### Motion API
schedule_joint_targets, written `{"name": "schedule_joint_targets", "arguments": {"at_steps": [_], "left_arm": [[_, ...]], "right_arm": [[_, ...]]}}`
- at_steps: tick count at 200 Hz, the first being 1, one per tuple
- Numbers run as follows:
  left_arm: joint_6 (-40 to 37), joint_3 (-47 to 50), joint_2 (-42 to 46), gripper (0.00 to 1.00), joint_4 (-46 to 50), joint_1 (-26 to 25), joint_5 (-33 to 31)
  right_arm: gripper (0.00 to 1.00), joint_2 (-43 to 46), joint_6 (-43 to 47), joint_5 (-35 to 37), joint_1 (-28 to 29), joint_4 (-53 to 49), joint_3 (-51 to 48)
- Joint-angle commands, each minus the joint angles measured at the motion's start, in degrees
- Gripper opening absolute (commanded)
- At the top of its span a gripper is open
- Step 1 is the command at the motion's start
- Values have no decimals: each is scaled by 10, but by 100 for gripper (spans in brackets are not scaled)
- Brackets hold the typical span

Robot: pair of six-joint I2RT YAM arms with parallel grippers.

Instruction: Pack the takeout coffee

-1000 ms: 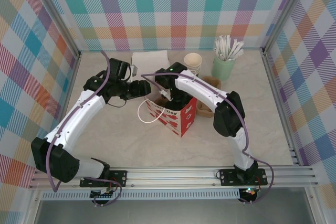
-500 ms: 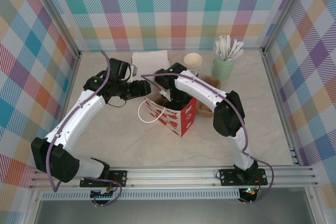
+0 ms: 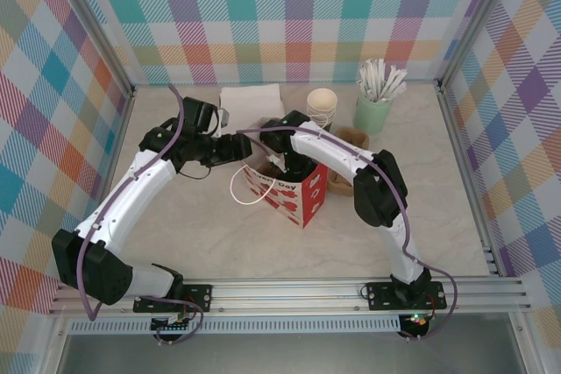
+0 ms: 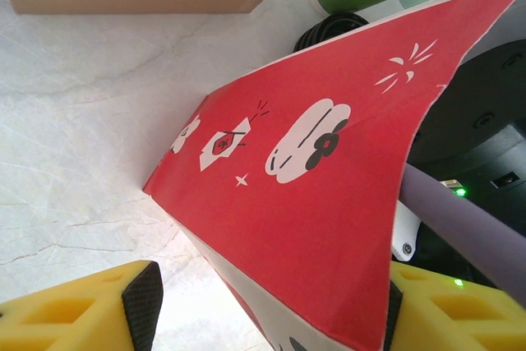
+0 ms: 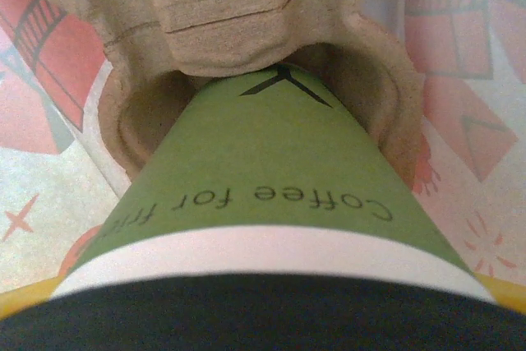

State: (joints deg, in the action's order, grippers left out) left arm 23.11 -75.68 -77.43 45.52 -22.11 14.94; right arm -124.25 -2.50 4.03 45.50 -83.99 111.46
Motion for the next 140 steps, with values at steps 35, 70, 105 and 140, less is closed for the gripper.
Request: {"name": "schedule_joint_targets", "arguments": {"at_steps": [35, 70, 105, 140], "left_arm": [[-6, -11, 1, 67, 13, -3, -6], [-5, -10, 0, 67, 12, -4, -6], [-5, -10, 0, 67, 11, -4, -6], [-5, -11, 1, 67, 11, -3, -6]], "right_arm": [[77, -10, -4, -5, -4, 8, -13], [77, -8, -4, -6, -4, 8, -13], [77, -7, -4, -6, -4, 8, -15], [77, -8, -3, -5, -4, 8, -16]]}}
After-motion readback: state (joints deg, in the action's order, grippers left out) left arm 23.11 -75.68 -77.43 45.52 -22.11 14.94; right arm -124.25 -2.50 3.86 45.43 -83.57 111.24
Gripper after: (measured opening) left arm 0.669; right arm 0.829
